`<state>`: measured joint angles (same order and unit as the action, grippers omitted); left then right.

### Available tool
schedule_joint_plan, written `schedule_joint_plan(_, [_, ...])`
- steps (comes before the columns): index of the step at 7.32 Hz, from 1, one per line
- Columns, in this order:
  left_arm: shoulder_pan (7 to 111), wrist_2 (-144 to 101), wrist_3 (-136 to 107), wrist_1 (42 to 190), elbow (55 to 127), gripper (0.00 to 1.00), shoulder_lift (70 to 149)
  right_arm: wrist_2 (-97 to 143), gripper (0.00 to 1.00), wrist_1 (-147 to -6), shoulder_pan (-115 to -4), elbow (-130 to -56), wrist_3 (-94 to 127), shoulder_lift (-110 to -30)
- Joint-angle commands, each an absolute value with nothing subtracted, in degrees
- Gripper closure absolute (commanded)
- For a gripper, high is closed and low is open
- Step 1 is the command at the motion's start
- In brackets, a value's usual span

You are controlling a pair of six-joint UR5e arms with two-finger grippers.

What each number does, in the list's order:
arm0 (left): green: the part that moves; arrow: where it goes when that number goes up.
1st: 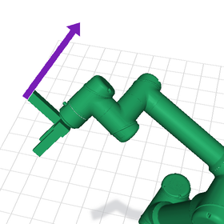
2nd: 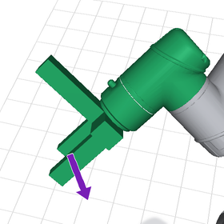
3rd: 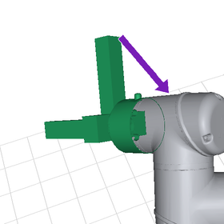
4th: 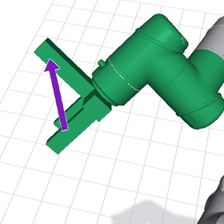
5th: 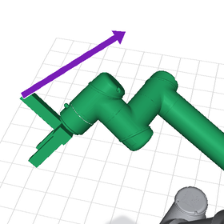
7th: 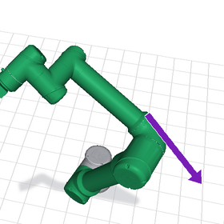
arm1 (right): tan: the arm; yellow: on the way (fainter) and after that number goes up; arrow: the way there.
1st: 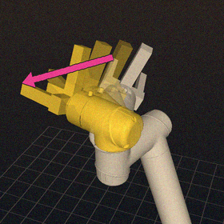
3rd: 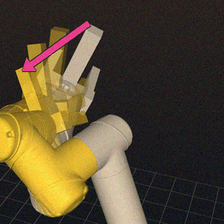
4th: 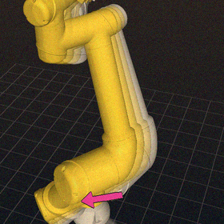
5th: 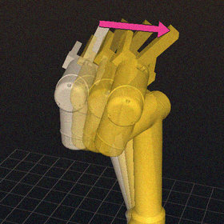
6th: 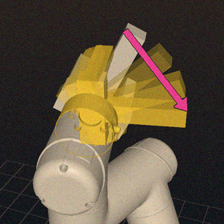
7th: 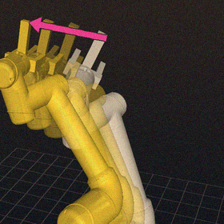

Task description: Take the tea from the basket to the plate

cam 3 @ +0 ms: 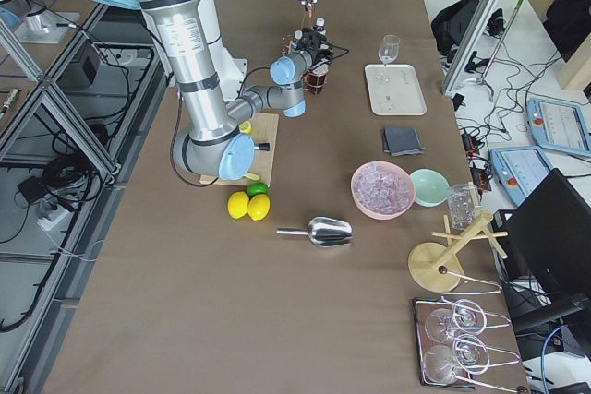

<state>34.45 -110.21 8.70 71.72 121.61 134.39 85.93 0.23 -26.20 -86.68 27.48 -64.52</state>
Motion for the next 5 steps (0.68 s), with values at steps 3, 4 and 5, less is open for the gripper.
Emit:
schedule_joint_plan(3, [34.45,-110.21,8.79,71.63,121.64,1.0,134.38,84.9,1.0,0.26,-26.28,-87.27,27.16,-64.34])
schedule_joint_plan(4, [34.45,-110.21,8.79,71.63,121.73,1.0,134.38,84.99,1.0,0.09,-26.28,-87.36,27.42,-63.47])
schedule_joint_plan(5, [34.45,-110.21,8.79,71.63,121.73,1.0,134.38,84.99,1.0,0.17,-26.28,-87.45,27.51,-63.02])
